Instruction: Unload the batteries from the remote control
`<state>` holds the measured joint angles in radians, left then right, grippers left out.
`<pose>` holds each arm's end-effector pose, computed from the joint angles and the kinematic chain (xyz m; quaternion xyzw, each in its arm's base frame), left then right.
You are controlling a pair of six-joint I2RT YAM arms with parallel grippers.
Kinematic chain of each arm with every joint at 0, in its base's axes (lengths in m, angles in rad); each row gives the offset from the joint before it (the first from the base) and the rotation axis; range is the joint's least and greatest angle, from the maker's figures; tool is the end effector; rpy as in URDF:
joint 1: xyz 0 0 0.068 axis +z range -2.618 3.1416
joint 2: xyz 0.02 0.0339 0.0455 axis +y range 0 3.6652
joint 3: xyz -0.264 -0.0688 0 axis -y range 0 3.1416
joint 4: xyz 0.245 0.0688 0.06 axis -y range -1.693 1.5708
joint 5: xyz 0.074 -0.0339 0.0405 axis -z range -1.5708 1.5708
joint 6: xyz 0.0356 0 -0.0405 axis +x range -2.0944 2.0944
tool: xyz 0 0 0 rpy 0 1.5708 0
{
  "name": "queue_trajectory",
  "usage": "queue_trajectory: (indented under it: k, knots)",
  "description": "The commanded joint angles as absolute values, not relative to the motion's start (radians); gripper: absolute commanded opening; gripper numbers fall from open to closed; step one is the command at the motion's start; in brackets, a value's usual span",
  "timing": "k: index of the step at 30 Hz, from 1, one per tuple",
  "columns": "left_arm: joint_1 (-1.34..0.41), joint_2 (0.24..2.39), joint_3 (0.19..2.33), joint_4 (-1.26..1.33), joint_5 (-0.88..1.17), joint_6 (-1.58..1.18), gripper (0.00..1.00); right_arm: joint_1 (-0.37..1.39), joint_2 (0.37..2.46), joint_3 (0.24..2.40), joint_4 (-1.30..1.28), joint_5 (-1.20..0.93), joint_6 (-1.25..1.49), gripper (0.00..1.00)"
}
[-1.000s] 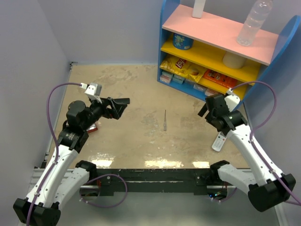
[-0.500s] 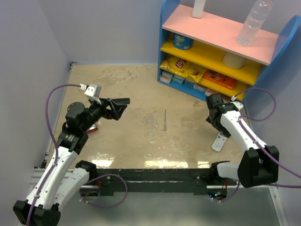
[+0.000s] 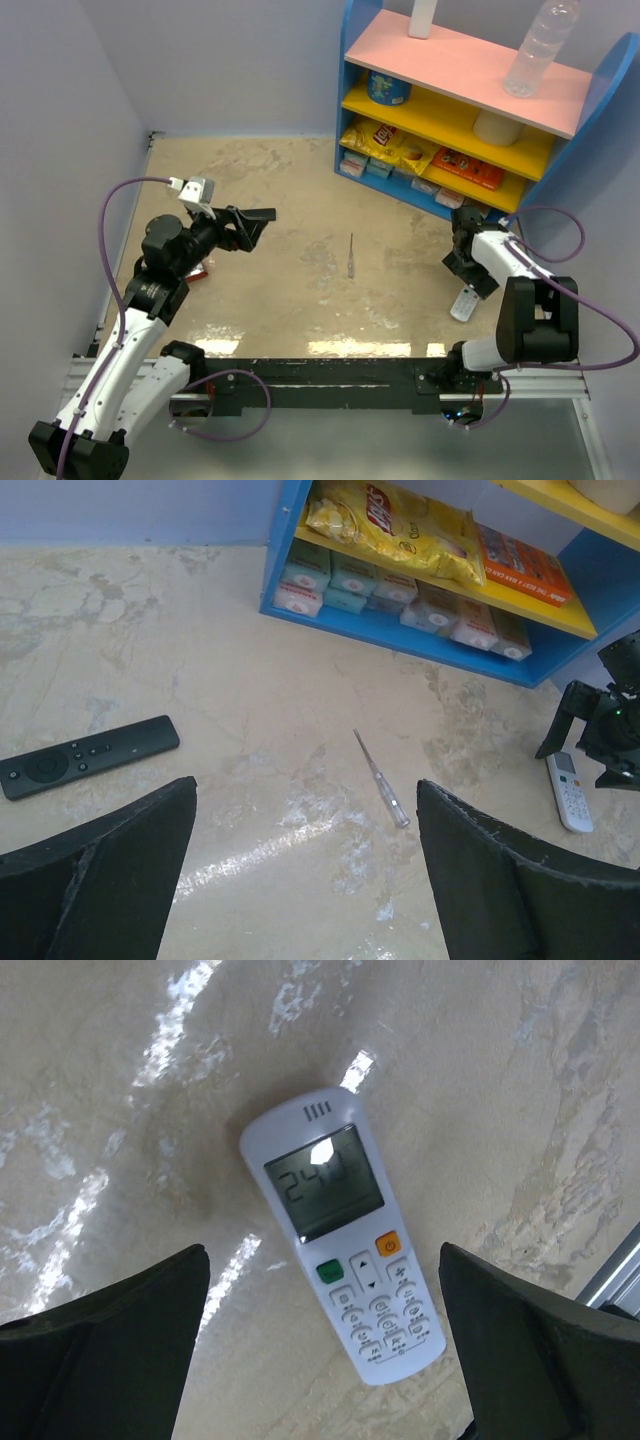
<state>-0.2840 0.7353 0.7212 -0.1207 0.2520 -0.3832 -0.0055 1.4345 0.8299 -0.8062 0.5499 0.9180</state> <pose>0.1679 -0.0583 0.3326 0.0455 0.7503 -0.3031 0.5857 0.2363 -0.0199 0.1821 0.4468 0.8492 -0.2091 0.1883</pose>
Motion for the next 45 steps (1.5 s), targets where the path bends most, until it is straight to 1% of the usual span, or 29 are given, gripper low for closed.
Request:
queue_trajectory:
  k: [1, 8, 11, 13, 15, 22, 28, 30, 33, 39, 42, 45]
  knots:
    - [-0.287, 0.723, 0.703, -0.087, 0.221, -0.396, 0.95, -0.078, 1.446, 0.802, -0.738, 0.494, 0.868, 0.98]
    - [-0.287, 0.723, 0.706, -0.086, 0.225, -0.393, 0.95, -0.129, 1.486, 0.775, -0.675, 0.417, 0.828, 0.98]
    - [-0.287, 0.716, 0.706, -0.084, 0.225, -0.39, 0.95, -0.13, 1.502, 0.77, -0.651, 0.387, 0.812, 0.95]
    - [-0.287, 0.712, 0.704, -0.084, 0.225, -0.385, 0.95, -0.13, 1.503, 0.769, -0.638, 0.371, 0.799, 0.9]
    - [-0.287, 0.707, 0.704, -0.083, 0.225, -0.382, 0.95, -0.132, 1.499, 0.764, -0.632, 0.367, 0.792, 0.82]
    - [-0.287, 0.701, 0.703, -0.078, 0.23, -0.382, 0.95, -0.132, 1.441, 0.742, -0.598, 0.295, 0.749, 0.73]
    - [-0.287, 0.709, 0.701, -0.081, 0.23, -0.385, 0.95, -0.129, 1.318, 0.663, -0.445, 0.077, 0.608, 0.66]
    - [-0.287, 0.712, 0.704, -0.084, 0.23, -0.385, 0.95, -0.13, 1.279, 0.644, -0.413, 0.005, 0.588, 0.65]
    - [-0.287, 0.71, 0.706, -0.087, 0.229, -0.385, 0.95, -0.13, 1.262, 0.632, -0.38, -0.046, 0.557, 0.63]
    - [-0.287, 0.707, 0.707, -0.091, 0.225, -0.385, 0.94, -0.129, 1.287, 0.626, -0.367, -0.09, 0.537, 0.58]
    - [-0.287, 0.703, 0.709, -0.092, 0.227, -0.383, 0.94, -0.121, 1.307, 0.632, -0.373, -0.08, 0.537, 0.59]
    - [-0.287, 0.695, 0.709, -0.094, 0.227, -0.383, 0.94, -0.066, 1.321, 0.66, -0.408, -0.025, 0.537, 0.61]
